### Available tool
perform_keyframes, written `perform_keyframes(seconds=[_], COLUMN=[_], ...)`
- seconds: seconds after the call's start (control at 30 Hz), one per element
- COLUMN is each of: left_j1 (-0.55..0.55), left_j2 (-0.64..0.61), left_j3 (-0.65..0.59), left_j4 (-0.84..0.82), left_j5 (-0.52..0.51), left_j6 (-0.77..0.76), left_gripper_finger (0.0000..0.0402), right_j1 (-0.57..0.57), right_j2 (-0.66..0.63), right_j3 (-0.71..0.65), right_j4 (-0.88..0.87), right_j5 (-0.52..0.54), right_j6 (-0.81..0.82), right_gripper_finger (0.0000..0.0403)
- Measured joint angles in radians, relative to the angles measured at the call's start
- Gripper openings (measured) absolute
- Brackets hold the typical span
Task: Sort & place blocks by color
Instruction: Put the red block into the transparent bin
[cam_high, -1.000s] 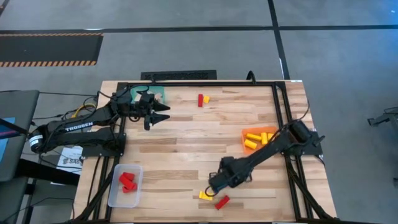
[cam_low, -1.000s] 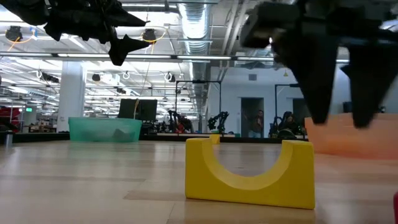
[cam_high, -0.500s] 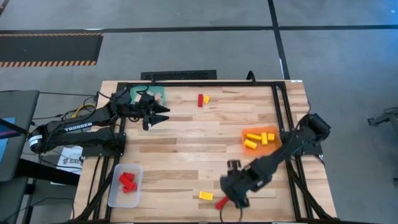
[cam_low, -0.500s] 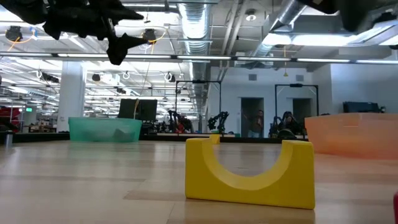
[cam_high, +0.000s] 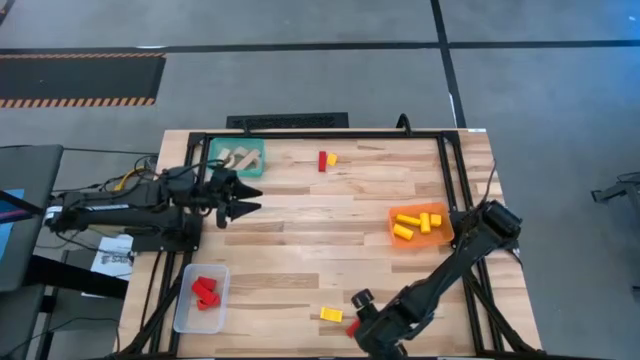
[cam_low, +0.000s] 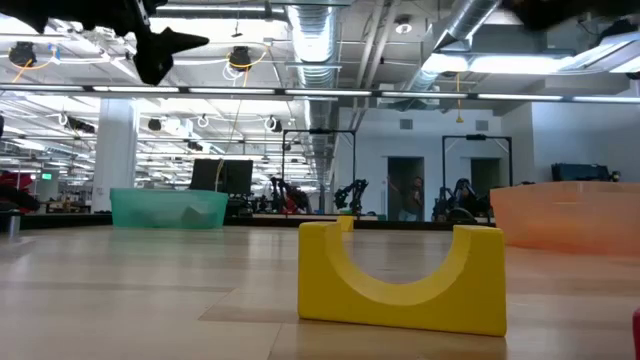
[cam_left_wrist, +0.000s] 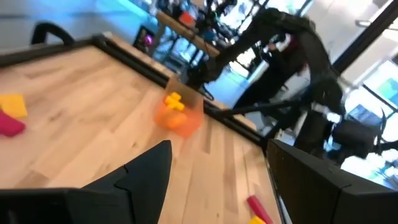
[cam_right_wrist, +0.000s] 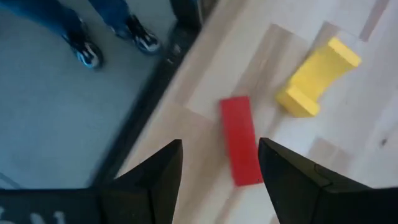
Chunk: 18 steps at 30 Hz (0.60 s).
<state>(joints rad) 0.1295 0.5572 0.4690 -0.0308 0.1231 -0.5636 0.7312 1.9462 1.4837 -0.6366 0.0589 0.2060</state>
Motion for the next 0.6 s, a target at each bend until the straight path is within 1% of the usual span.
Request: perform_keyframes(seconds=[0.07,0.13,0.27,0.43,0.6], left_j1=[-0.034,-0.06,-0.098,-0.132,-0.14], left_j2=[-0.018,-0.021,-0.021,-0.015,-0.015], left_j3=[0.0,0.0,0.0,0.0,0.0], left_j4=[-0.014,-0.013,-0.032,-0.069,-0.081], left_j5=[-0.051,-0.082,-0.088,-0.123,-0.136], left_j6=[0.0,-0.002,-0.006,-0.01,-0.005], left_gripper_finger=[0.0251,0.0251,0.0251,0.0251,0.0251], right_j1=[-0.015,-0.027,-0.036,-0.054,-0.056], right_j2=[0.037,0.065,0.071,0.072,0.072], right_j3=[0.0,0.0,-0.006,-0.035,-0.068], right_j4=[0.023,0.014,0.031,0.062,0.129], right_j5=[-0.002,0.0,0.034,-0.021,-0.01], right_j6=[-0.027,-0.03,-0.076,-0.087,-0.071], right_gripper_finger=[0.023,0.023,0.023,0.023,0.023])
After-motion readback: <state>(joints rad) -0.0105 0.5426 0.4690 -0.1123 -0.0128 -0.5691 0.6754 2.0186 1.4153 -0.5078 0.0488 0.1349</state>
